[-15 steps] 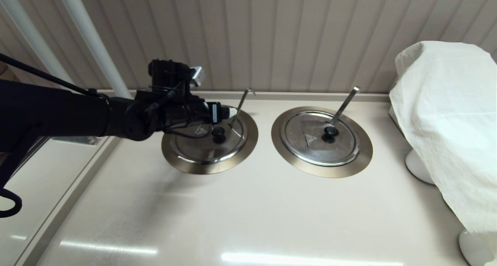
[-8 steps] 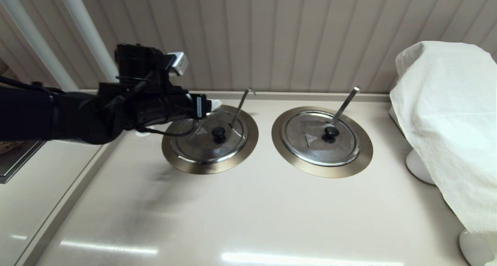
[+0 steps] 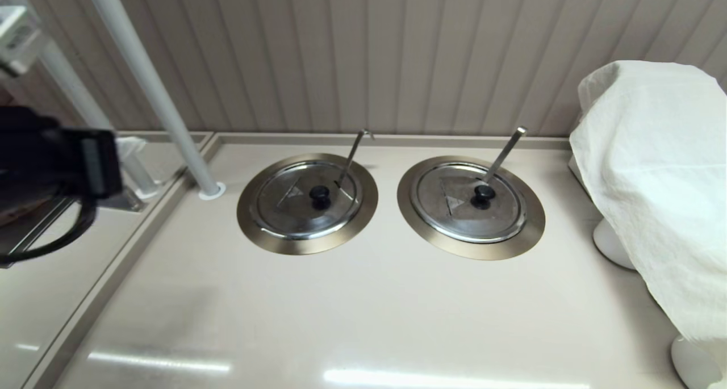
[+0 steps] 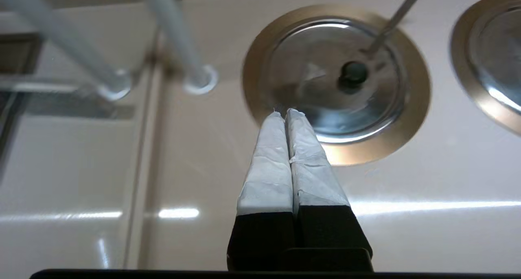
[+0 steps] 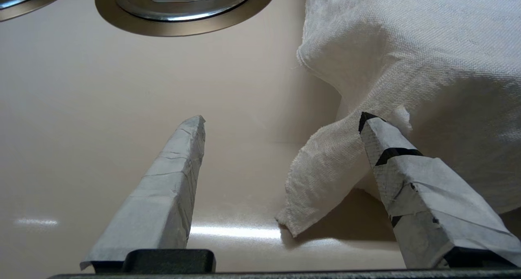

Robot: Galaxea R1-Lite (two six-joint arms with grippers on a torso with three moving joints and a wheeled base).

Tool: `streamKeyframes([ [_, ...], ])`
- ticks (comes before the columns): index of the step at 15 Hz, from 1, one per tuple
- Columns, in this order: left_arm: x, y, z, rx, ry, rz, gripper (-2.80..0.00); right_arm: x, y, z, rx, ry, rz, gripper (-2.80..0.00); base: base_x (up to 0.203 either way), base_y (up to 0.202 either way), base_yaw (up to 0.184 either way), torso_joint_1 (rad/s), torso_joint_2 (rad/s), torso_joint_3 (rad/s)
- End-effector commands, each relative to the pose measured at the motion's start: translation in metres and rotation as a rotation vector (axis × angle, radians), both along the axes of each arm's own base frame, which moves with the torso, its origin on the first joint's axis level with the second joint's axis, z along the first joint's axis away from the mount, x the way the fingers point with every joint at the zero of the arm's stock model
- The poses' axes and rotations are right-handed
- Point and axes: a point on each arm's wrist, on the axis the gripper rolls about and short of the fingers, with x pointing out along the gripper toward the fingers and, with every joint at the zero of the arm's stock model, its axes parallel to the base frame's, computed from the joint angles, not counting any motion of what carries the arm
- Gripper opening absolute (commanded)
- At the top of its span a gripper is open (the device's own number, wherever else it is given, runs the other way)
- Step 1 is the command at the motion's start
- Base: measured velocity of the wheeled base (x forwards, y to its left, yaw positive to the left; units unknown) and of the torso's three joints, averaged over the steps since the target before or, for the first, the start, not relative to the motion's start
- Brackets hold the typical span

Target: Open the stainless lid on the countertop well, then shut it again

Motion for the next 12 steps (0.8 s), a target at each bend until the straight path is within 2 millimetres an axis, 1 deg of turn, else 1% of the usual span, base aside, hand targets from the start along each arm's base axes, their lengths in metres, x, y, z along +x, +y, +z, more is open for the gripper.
streamKeyframes([
  [1,-0.074,0.031,-0.007,-0.001,-0.100,0.169,-2.80,0.000,0.000,0.000,0.000,-0.001,0.000,0.00,0.000,0.000,0.000,0.000,0.00,0.000],
  [3,-0.110,0.049,-0.032,0.037,-0.110,0.380,-2.80,0.000,0.000,0.000,0.000,-0.001,0.000,0.00,0.000,0.000,0.000,0.000,0.00,0.000],
  [4,-0.123,0.056,-0.042,0.048,-0.116,0.472,-2.80,0.000,0.000,0.000,0.000,-0.001,0.001,0.00,0.000,0.000,0.000,0.000,0.00,0.000],
  [6,-0.147,0.063,-0.064,0.057,-0.135,0.549,-2.80,0.000,0.000,0.000,0.000,-0.001,0.000,0.00,0.000,0.000,0.000,0.000,0.00,0.000],
  [7,-0.158,0.066,-0.071,0.053,-0.157,0.572,-2.80,0.000,0.000,0.000,0.000,-0.001,0.000,0.00,0.000,0.000,0.000,0.000,0.00,0.000],
  [9,-0.181,0.069,-0.084,0.039,-0.212,0.661,-2.80,0.000,0.000,0.000,0.000,-0.001,0.001,0.00,0.000,0.000,0.000,0.000,0.00,0.000],
  [12,-0.210,0.067,-0.098,0.041,-0.300,0.755,-2.80,0.000,0.000,0.000,0.000,-0.001,0.001,0.00,0.000,0.000,0.000,0.000,0.00,0.000],
])
